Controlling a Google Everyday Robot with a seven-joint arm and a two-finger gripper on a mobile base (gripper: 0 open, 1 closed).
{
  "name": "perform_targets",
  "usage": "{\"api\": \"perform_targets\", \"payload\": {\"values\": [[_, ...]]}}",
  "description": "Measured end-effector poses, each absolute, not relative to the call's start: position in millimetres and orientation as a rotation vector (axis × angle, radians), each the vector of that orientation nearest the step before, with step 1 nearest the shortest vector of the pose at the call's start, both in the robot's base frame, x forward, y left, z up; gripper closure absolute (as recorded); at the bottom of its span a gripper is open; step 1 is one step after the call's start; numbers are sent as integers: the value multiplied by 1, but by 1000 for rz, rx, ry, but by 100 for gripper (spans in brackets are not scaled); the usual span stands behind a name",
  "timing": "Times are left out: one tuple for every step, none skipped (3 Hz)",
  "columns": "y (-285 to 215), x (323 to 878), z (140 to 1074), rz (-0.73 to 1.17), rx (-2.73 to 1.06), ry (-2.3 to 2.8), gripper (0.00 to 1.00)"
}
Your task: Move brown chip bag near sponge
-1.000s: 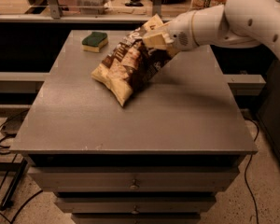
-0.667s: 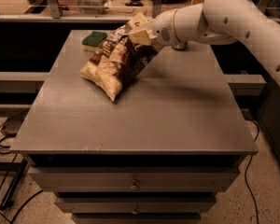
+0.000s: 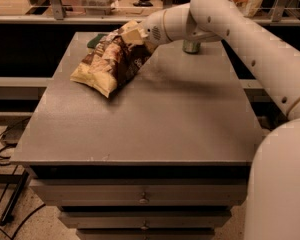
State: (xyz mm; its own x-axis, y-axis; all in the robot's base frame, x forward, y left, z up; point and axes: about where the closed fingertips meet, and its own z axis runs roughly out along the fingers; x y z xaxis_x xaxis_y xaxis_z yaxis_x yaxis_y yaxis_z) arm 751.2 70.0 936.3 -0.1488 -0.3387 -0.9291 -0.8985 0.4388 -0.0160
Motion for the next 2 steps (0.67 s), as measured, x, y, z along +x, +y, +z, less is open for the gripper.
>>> {"api": "perform_targets", "payload": {"values": [[79,761,926,728,-1084,1726,60],[79,763,919,736,-1078,1738,38]]}}
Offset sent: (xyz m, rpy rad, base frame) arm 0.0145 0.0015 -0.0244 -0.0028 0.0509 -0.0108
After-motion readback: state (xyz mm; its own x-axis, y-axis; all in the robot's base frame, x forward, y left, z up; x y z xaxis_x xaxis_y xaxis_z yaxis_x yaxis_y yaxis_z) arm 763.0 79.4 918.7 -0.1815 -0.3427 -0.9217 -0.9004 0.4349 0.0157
